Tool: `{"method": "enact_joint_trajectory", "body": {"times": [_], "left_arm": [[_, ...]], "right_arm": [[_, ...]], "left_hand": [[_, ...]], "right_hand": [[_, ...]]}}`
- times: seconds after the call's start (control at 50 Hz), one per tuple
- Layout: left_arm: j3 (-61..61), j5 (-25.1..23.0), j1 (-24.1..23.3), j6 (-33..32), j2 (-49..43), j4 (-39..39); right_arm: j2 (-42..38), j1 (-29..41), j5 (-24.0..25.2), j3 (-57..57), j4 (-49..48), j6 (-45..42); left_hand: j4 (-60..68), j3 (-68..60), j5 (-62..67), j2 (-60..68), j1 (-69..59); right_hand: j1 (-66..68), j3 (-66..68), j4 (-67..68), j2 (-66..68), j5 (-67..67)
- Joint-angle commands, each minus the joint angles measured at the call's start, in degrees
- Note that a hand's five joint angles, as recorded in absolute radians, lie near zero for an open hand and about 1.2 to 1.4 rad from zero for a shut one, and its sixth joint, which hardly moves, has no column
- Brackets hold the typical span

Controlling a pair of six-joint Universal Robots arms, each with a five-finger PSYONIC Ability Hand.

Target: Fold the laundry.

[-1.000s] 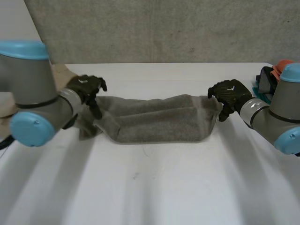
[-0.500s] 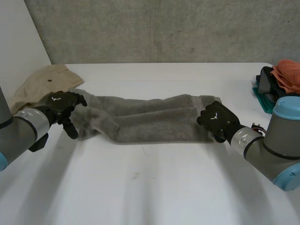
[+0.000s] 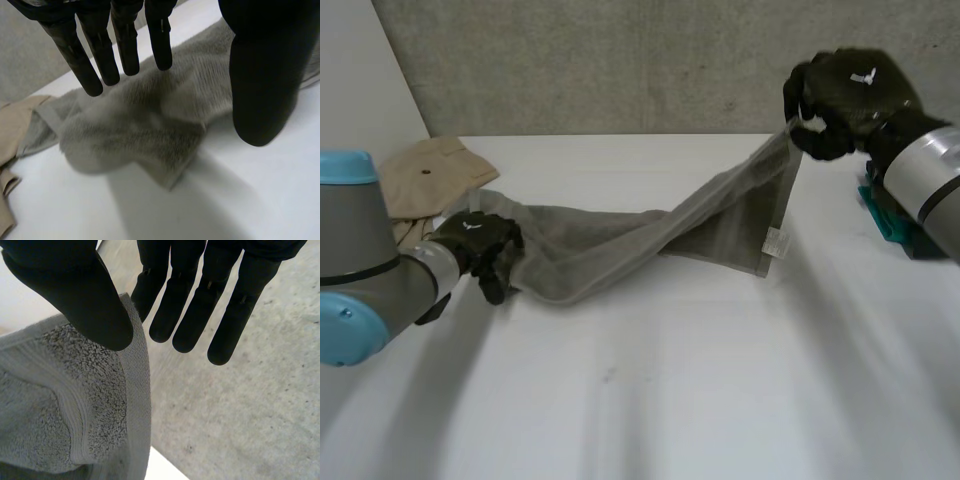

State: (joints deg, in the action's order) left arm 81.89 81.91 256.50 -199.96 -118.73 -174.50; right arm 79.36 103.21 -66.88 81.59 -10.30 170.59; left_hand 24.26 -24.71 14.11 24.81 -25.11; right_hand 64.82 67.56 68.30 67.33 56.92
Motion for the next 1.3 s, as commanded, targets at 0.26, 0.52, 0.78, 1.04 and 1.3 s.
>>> {"method": "enact_joint_trajectory", "body": {"times": [0.26, 0.52, 0.78, 1.04, 1.3], "left_arm": [[-8.4, 11.9, -12.3, 2.4, -5.1, 0.8], [6.3, 9.2, -9.7, 2.7, 11.8, -2.6], [-3.3, 16.3, -19.2, 11.1, -1.9, -5.7], [-21.2, 37.5, -20.1, 21.6, -13.5, -2.6], [-19.3, 35.9, -8.5, 19.7, -10.7, 0.1]], "right_arm": [[2.5, 5.2, -9.0, -13.6, 9.1, 10.8], [-5.2, 12.1, -17.0, -23.5, 13.1, 9.2], [-2.8, 17.5, -21.0, -28.9, 16.0, 20.4], [2.5, 16.8, -22.3, -29.1, 17.3, 31.5], [5.6, 5.0, -18.6, -24.0, 13.5, 32.9]], "left_hand": [[-4.6, 5.1, -4.5, -5.2, 5.5], [-14.3, 14.7, -14.1, -14.8, 15.1], [-14.3, 14.7, -14.1, -14.8, 15.1], [-14.3, 14.7, -14.1, -14.8, 15.1], [-14.3, 14.7, -14.1, -14.8, 15.1]], "right_hand": [[15.2, 12.4, 11.7, 12.7, 13.1], [15.2, 12.4, 11.7, 12.7, 13.1], [15.2, 12.4, 11.7, 12.7, 13.1], [15.2, 12.4, 11.7, 12.7, 13.1], [15.2, 12.4, 11.7, 12.7, 13.1]]}}
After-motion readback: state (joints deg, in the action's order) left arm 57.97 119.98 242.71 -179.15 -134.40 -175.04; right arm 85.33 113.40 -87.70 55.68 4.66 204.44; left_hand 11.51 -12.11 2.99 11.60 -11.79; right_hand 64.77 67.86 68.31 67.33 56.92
